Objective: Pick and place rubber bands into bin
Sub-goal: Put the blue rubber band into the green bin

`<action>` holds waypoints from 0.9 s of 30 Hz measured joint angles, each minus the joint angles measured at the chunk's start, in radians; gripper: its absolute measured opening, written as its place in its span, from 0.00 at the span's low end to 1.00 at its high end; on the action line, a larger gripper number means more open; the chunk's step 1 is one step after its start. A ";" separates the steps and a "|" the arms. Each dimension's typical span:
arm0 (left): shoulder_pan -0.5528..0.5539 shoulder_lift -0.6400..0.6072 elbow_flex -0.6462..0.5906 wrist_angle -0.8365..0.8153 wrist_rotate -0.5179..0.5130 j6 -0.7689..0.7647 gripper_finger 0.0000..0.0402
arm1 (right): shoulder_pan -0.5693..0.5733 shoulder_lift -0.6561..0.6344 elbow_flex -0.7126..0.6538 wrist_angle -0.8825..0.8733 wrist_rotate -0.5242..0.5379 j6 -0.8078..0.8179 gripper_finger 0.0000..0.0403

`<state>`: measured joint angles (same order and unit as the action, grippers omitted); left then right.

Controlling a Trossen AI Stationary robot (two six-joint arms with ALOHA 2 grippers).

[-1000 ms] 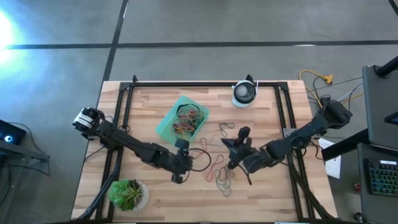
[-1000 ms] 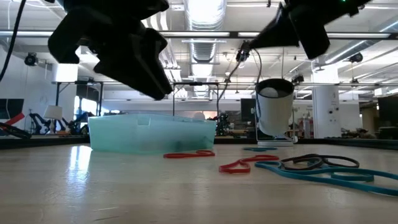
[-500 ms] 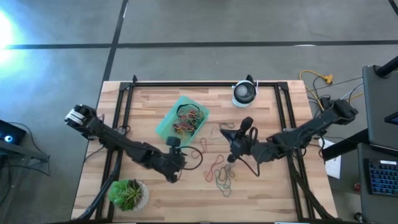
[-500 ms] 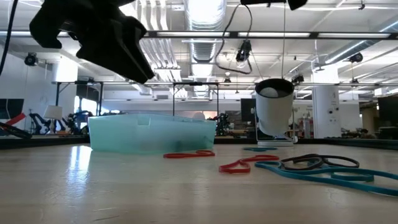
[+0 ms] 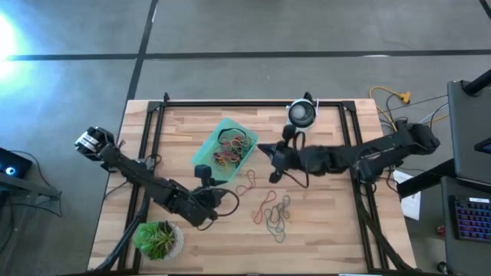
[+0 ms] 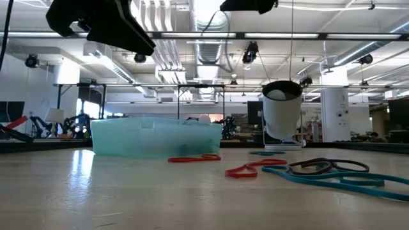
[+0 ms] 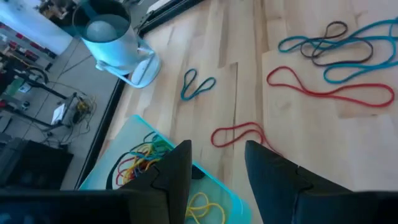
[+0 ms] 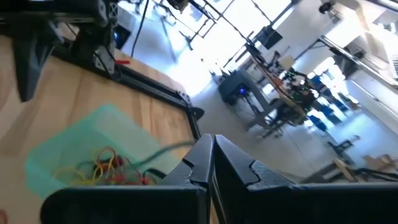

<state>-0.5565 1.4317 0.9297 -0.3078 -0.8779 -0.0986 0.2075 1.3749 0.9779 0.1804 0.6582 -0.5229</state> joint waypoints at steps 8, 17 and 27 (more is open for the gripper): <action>-0.011 -0.005 -0.005 -0.037 0.000 -0.019 0.33 | -0.174 0.068 0.001 0.157 -0.261 0.002 0.02; -0.022 -0.006 -0.005 -0.092 -0.002 -0.055 0.33 | -0.318 0.206 0.096 0.175 -0.441 0.075 0.02; -0.058 -0.006 -0.005 -0.131 0.001 -0.086 0.33 | -0.375 0.400 0.270 0.032 -0.476 0.089 0.02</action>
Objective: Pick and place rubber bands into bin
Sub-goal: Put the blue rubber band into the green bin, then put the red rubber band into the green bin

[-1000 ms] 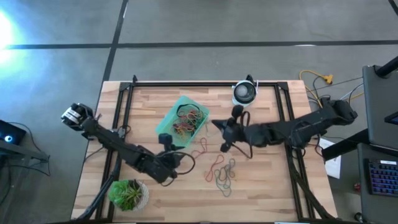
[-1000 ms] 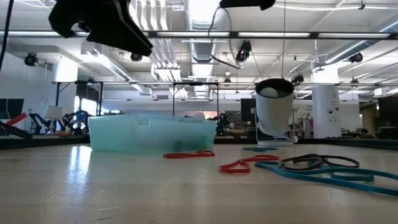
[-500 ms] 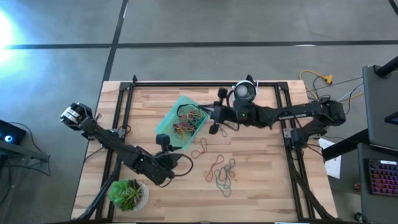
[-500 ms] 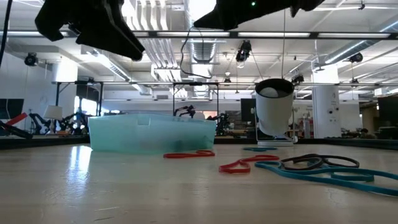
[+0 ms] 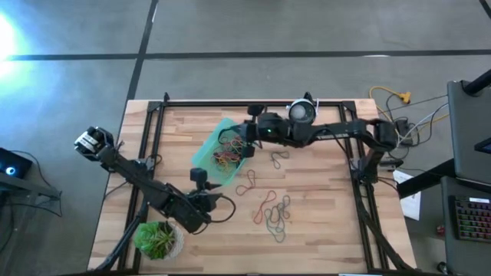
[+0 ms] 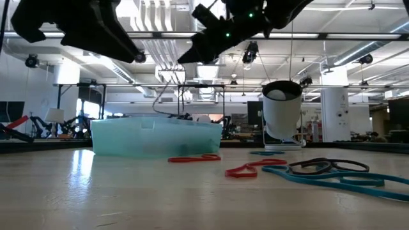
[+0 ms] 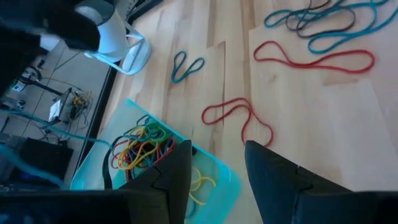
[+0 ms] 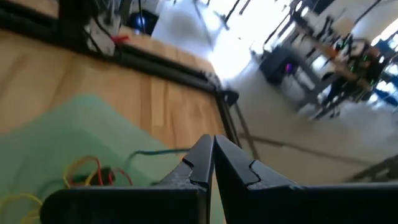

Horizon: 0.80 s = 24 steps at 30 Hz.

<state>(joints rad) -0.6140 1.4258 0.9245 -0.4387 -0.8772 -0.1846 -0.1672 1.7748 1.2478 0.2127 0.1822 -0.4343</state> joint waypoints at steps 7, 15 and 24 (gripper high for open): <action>-0.023 -0.002 0.000 -0.028 0.000 -0.021 0.33 | -0.062 0.030 0.026 -0.087 -0.008 0.093 0.02; -0.024 -0.002 0.000 -0.024 0.000 -0.021 0.34 | -0.127 0.030 -0.001 -0.109 -0.176 0.230 0.03; -0.023 -0.002 0.000 -0.018 -0.001 -0.020 0.33 | -0.139 0.030 -0.022 -0.116 -0.337 0.257 0.19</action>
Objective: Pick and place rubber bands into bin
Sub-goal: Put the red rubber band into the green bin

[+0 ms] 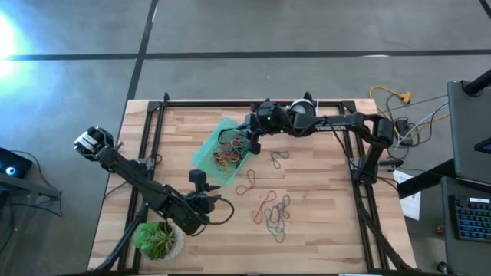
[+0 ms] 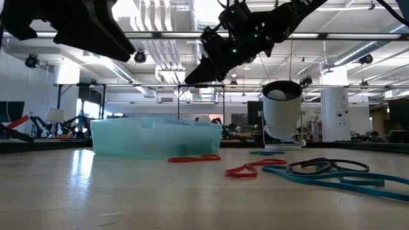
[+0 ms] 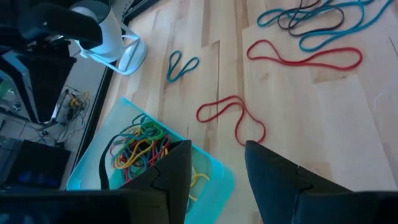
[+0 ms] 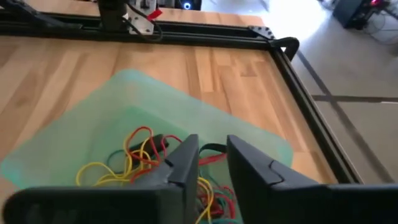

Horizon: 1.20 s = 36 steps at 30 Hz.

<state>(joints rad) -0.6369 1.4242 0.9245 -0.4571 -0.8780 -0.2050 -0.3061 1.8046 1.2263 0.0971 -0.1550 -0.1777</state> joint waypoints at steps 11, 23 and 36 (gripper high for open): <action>0.000 0.002 0.000 0.009 0.000 -0.001 0.34 | 0.002 -0.030 0.002 -0.295 -0.161 -0.044 0.38; 0.010 0.002 -0.067 0.315 0.145 0.170 0.33 | 0.133 -0.045 -0.023 -0.564 -0.248 -0.051 0.35; 0.118 0.083 -0.067 0.458 0.364 0.263 0.33 | 0.315 -0.087 -0.162 -0.496 -0.246 0.013 0.29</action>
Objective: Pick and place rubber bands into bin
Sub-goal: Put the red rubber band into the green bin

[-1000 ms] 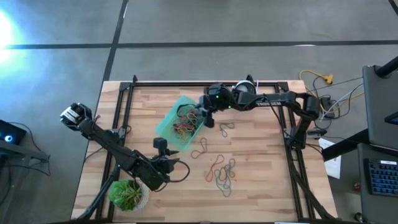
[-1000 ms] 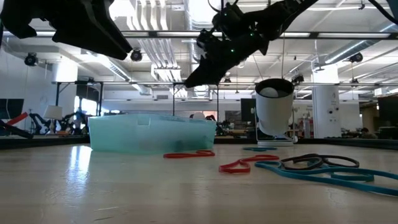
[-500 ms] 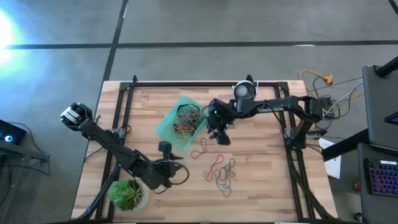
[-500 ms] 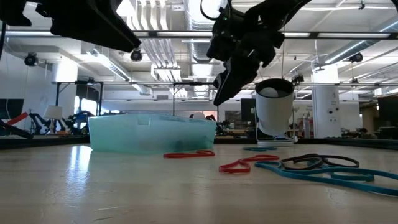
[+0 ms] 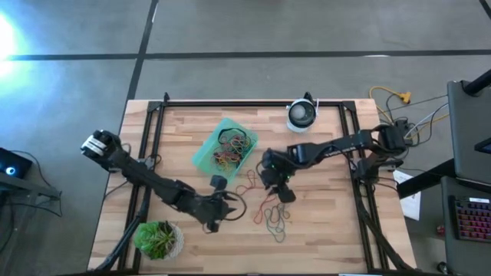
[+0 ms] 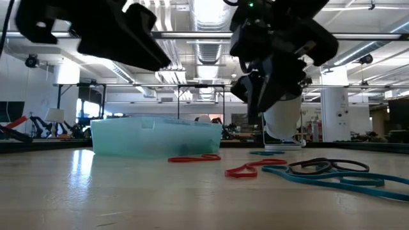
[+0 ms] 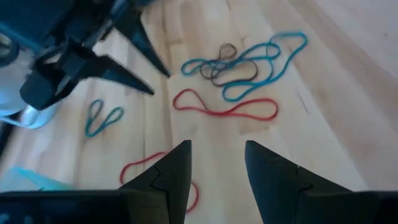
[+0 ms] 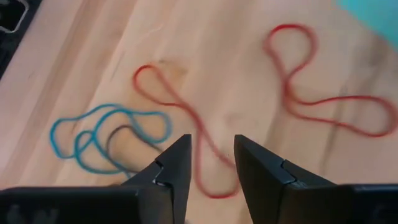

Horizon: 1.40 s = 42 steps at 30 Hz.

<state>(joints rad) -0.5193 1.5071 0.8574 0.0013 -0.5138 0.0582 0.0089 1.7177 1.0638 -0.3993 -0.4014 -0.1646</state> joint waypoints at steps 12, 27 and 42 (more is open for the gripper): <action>0.141 0.135 0.079 0.009 0.119 -0.031 0.33 | 0.137 -0.151 -0.187 0.193 0.090 0.080 0.24; 0.244 0.316 0.218 -0.068 0.210 -0.091 0.33 | 0.358 -0.681 -0.530 0.436 0.384 0.115 0.20; 0.308 0.408 0.309 -0.191 0.118 -0.197 0.33 | 0.498 -0.880 -0.616 0.448 0.559 0.128 0.21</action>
<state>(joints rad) -0.2109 1.9152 1.1664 -0.1892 -0.3961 -0.1391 0.5069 0.8375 0.4483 0.0485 0.1574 -0.0368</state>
